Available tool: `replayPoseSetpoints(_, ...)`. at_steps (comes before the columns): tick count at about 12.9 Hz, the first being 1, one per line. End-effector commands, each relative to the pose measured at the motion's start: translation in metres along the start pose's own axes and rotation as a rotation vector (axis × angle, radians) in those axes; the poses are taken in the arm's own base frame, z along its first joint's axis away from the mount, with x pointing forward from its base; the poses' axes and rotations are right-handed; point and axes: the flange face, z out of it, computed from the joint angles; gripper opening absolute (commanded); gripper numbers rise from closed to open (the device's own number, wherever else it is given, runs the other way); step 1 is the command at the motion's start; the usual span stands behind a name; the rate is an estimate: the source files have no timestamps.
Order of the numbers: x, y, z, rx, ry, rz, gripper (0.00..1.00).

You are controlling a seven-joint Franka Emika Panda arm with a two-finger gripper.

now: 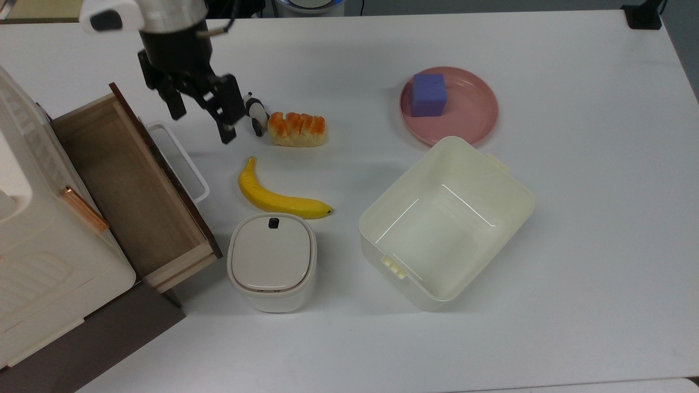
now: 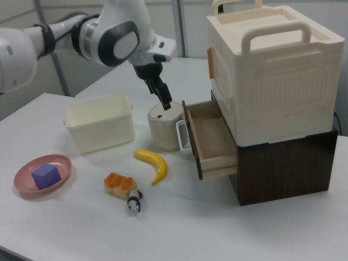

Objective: Slide the drawer open

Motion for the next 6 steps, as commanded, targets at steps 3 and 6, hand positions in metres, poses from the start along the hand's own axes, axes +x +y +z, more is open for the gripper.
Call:
replayPoseSetpoints(3, -0.032, 0.003, -0.05, -0.035, -0.148, 0.045, 1.0)
replayPoseSetpoints(6, -0.049, 0.003, -0.062, -0.068, -0.201, -0.049, 1.0)
